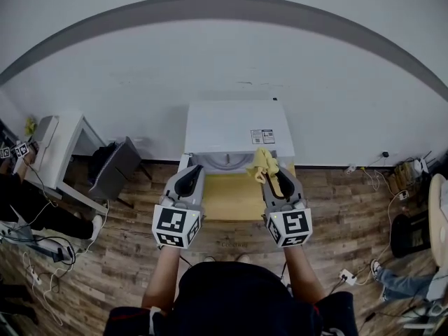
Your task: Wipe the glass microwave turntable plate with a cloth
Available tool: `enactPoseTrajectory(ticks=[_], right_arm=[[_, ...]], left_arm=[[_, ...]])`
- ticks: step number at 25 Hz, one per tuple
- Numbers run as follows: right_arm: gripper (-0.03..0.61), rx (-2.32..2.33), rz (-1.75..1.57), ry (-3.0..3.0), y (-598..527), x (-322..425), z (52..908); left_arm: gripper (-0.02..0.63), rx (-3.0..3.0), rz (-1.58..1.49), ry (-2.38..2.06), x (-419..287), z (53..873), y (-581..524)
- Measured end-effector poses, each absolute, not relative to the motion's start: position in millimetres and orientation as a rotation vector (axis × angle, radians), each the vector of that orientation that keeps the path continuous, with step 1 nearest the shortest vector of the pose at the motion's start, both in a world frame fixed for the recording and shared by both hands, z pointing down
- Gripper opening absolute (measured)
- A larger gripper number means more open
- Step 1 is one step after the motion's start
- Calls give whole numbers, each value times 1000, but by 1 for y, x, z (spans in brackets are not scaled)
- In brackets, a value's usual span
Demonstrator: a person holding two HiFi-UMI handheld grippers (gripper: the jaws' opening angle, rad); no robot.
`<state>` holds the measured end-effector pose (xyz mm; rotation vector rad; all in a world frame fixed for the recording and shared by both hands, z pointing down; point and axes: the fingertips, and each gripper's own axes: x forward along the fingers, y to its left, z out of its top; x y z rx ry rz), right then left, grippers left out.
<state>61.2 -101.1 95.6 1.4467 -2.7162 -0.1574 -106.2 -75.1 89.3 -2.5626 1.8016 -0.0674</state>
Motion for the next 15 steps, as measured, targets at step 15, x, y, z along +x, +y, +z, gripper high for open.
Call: enactPoseTrajectory(ticks=[15], right_arm=[[121, 1438, -151, -2742, -107, 63, 91]], left_arm=[[20, -2581, -91, 1793, -99, 94, -75]])
